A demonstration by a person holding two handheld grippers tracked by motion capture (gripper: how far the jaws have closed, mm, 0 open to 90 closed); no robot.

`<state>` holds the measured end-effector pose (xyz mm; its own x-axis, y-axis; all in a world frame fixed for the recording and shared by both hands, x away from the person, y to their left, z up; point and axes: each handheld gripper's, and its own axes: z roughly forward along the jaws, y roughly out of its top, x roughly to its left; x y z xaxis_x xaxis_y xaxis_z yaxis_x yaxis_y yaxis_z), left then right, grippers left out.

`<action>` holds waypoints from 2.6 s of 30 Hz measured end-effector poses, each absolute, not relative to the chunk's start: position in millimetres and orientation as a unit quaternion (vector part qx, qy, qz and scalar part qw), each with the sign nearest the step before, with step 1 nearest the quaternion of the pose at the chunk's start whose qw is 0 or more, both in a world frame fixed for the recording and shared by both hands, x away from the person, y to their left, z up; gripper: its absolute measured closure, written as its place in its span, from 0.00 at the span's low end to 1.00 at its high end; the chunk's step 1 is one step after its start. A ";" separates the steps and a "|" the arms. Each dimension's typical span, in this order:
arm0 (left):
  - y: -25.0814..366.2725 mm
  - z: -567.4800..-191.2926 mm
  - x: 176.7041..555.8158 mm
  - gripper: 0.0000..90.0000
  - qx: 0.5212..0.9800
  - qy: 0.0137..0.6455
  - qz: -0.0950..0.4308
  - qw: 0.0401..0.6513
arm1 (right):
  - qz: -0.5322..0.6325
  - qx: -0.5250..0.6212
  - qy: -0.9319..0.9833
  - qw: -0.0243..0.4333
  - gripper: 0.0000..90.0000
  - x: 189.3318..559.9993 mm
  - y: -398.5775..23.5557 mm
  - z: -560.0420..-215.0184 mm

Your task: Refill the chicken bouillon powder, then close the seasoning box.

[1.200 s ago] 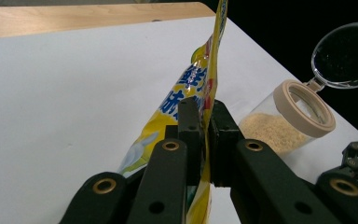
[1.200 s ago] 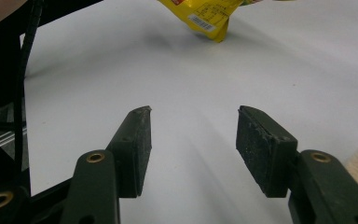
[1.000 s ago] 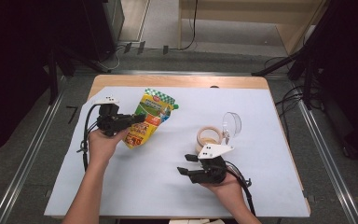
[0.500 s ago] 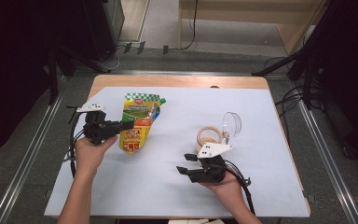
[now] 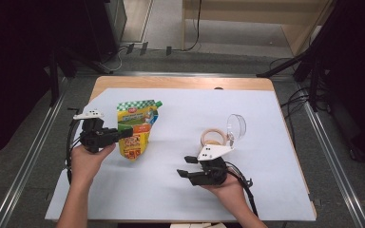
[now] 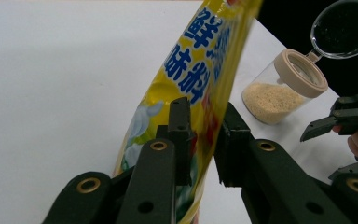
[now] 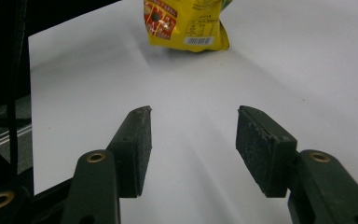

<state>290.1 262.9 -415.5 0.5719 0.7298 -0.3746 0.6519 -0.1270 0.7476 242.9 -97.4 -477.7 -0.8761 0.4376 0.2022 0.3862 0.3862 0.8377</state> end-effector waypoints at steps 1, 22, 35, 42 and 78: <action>263.6 -415.4 289.4 0.85 0.749 0.460 0.040 0.475 | 0.496 0.246 0.832 0.026 0.52 243.2 -96.6 -478.0; 270.9 -382.1 276.3 0.64 0.749 0.446 0.040 0.488 | 0.490 0.237 0.838 0.019 0.52 245.1 -88.4 -479.1; 271.9 -355.3 284.8 0.64 0.758 0.445 0.033 0.476 | 0.483 0.242 0.841 0.015 0.52 245.8 -89.6 -478.1; 272.2 -345.3 288.5 0.63 0.758 0.447 0.042 0.474 | 0.482 0.247 0.840 0.016 0.52 244.7 -92.8 -478.2; 307.8 -379.2 322.7 0.49 0.755 0.488 0.068 0.433 | 0.477 0.265 0.838 0.021 0.56 251.3 -116.0 -448.5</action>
